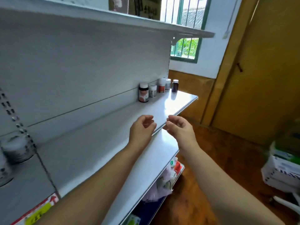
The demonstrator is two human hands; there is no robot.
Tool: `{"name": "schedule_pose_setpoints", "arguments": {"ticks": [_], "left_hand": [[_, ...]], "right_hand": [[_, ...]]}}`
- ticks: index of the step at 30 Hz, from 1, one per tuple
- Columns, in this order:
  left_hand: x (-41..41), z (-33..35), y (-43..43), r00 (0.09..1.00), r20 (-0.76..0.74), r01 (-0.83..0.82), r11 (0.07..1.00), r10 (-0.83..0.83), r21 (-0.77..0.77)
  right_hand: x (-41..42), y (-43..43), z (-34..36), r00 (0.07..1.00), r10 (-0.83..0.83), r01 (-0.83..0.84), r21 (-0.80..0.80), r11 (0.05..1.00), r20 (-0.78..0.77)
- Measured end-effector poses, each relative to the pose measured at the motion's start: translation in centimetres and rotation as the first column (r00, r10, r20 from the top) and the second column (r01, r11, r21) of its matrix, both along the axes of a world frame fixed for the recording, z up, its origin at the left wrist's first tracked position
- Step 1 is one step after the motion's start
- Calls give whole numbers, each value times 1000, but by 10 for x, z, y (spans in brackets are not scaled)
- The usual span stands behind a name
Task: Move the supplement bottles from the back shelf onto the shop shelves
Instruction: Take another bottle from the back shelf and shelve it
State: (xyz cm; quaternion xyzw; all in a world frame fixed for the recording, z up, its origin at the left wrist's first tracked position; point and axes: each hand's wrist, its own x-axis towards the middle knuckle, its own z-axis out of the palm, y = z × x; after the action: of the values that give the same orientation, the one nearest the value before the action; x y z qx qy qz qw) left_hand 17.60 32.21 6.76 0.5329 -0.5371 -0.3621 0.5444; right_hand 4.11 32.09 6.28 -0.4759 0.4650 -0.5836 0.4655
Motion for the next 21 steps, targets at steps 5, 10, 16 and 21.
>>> {"name": "schedule_pose_setpoints", "arguments": {"ticks": [5,10,16,21], "left_hand": [[-44,-1,-81,998,57,-22,999,19,37],[-90,-19,-157,988,47,-146,989,145,33],[-152,-25,-227,940,-10,-340,936,342,88],[-169,-28,-274,888,32,-458,878,458,139]], "right_hand": [[-47,-89,-6,1000,20,-21,22,1000,14],[-91,-182,-22,985,169,-171,60,983,36],[-142,-273,-24,927,375,-376,105,921,27],[-155,-340,-25,873,487,-484,139,864,16]]}}
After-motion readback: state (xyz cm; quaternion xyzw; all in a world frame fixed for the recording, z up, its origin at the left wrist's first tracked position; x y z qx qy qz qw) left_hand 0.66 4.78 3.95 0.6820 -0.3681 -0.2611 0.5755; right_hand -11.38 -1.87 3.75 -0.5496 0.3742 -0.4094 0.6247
